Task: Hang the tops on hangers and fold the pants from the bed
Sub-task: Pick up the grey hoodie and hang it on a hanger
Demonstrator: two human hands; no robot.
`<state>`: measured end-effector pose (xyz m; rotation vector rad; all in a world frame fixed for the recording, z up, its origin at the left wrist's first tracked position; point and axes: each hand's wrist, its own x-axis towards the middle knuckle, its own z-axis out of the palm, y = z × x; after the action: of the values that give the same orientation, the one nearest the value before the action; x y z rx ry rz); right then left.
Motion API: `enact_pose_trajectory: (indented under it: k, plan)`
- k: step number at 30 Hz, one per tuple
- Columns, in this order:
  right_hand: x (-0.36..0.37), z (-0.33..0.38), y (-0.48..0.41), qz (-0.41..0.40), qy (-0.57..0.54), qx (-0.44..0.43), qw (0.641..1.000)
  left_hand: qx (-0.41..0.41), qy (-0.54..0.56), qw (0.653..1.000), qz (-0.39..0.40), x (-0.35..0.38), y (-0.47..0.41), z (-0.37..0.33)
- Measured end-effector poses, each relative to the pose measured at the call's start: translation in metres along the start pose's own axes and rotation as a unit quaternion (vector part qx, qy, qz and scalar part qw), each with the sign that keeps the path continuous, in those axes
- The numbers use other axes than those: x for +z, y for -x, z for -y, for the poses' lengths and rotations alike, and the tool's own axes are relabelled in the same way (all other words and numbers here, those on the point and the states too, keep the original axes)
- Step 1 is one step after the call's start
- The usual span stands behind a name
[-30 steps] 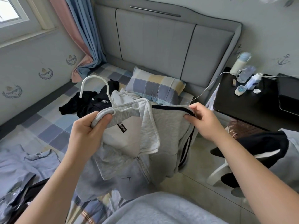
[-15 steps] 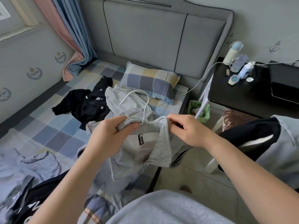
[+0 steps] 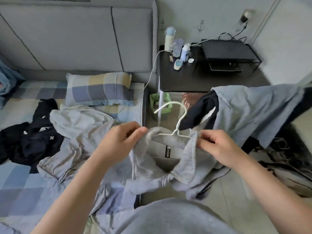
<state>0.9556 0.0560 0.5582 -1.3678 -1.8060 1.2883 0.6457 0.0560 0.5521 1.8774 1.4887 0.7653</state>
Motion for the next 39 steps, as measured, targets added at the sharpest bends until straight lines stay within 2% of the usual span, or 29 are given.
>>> enact_pose_trajectory:
  k: [6,13,17,21,25,29,34,39]
  plan:
    - [-0.085,-0.045,0.1,-0.121,-0.053,0.093,0.987,0.063,0.013,0.991,0.117,0.095,-0.052,-0.072]
    - [-0.179,-0.101,0.228,-0.275,-0.047,0.188,0.942,0.136,0.047,0.956,0.254,0.229,-0.092,-0.181]
    - [-0.223,-0.122,0.291,-0.356,-0.065,0.22,0.906,0.184,0.039,0.942,0.278,0.311,-0.108,-0.238]
    - [-0.255,-0.13,0.338,-0.44,-0.104,0.25,0.856,0.211,-0.044,0.936,0.278,0.382,-0.117,-0.286]
    - [-0.278,-0.132,0.358,-0.494,-0.117,0.247,0.825,0.212,-0.017,0.93,0.3,0.424,-0.121,-0.326]
    - [-0.299,-0.135,0.358,-0.552,-0.211,0.226,0.775,0.199,0.007,0.911,0.362,0.445,-0.128,-0.349]
    - [-0.339,-0.142,0.328,-0.635,-0.283,0.176,0.697,0.231,0.037,0.863,0.447,0.459,-0.142,-0.375]
    - [-0.397,-0.13,0.27,-0.676,-0.28,0.111,0.672,0.308,0.062,0.805,0.503,0.463,-0.183,-0.417]
